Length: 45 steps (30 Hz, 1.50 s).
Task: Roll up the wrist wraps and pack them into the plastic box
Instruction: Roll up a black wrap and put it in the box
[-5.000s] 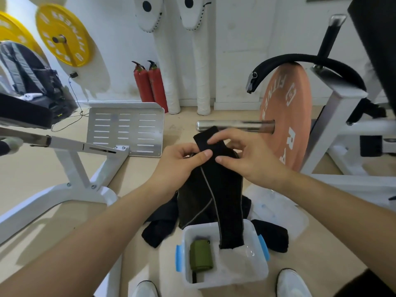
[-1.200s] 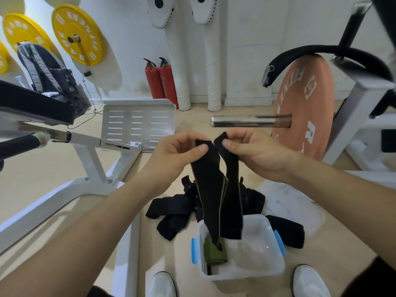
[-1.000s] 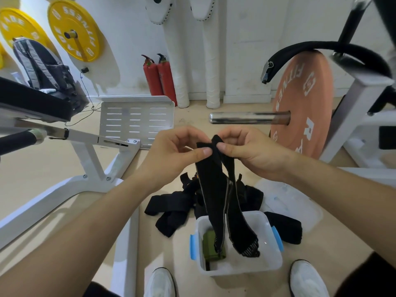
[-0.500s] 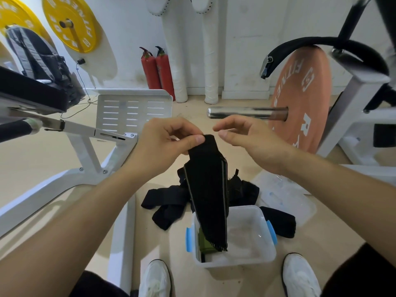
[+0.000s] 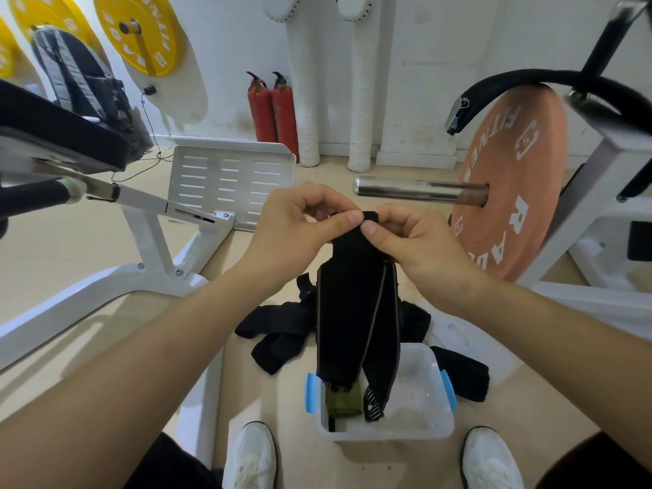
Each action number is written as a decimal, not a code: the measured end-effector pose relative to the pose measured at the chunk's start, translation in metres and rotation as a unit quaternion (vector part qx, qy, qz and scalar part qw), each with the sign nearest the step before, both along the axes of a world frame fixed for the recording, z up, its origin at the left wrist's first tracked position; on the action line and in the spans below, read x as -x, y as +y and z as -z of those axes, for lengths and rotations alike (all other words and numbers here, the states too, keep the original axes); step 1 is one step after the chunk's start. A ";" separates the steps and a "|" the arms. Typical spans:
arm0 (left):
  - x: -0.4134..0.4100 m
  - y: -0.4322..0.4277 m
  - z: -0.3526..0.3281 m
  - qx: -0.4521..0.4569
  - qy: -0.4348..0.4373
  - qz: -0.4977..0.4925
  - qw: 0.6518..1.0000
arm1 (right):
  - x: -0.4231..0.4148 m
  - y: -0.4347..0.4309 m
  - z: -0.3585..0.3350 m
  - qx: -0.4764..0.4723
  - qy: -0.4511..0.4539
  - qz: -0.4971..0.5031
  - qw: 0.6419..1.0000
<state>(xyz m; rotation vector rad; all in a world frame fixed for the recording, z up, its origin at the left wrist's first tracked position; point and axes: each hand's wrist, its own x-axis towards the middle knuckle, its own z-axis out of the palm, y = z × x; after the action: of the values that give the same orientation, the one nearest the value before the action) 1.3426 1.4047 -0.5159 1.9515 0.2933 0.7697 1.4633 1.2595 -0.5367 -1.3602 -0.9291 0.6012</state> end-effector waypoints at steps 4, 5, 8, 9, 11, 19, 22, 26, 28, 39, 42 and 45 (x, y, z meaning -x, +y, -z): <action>0.000 0.006 0.003 0.014 0.051 0.000 0.999 | -0.002 0.001 -0.002 -0.019 0.086 0.007 0.996; 0.001 0.009 0.006 0.033 0.082 0.019 0.996 | -0.003 0.001 -0.003 -0.029 0.112 0.008 0.993; 0.002 0.006 0.015 0.014 0.164 0.103 0.981 | -0.004 0.001 -0.008 -0.057 0.172 -0.003 0.983; 0.001 0.001 0.018 -0.001 0.176 0.120 0.977 | -0.005 0.001 -0.009 -0.063 0.186 -0.007 0.981; -0.002 -0.010 0.021 -0.014 0.171 0.125 0.977 | -0.007 0.000 -0.011 -0.070 0.210 -0.013 0.975; -0.007 -0.017 0.019 0.058 0.106 0.073 0.990 | -0.018 -0.006 -0.010 -0.049 0.098 0.010 0.994; -0.006 -0.016 0.018 0.118 0.099 0.060 0.986 | -0.026 -0.010 -0.010 -0.031 -0.006 0.051 0.998; -0.006 -0.021 0.016 0.177 0.097 0.062 0.977 | -0.030 -0.012 -0.010 -0.044 -0.104 0.112 0.987; -0.007 -0.024 0.016 0.206 0.100 0.061 0.971 | -0.031 -0.011 -0.009 -0.056 -0.148 0.122 0.980; -0.003 -0.018 0.003 0.379 0.103 0.091 0.915 | -0.037 -0.015 -0.005 -0.078 -0.366 0.092 0.923; -0.001 -0.017 0.006 0.334 0.116 0.096 0.931 | -0.036 -0.016 -0.006 -0.077 -0.430 0.080 0.896; 0.000 -0.016 0.009 0.299 0.099 0.090 0.945 | -0.032 -0.017 -0.007 -0.073 -0.448 0.047 0.890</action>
<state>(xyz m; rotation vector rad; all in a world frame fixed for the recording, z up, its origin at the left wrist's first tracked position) 1.3431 1.3889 -0.5247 1.4471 0.4093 0.3096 1.4955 1.2421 -0.5292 -1.5409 -1.5891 -0.2291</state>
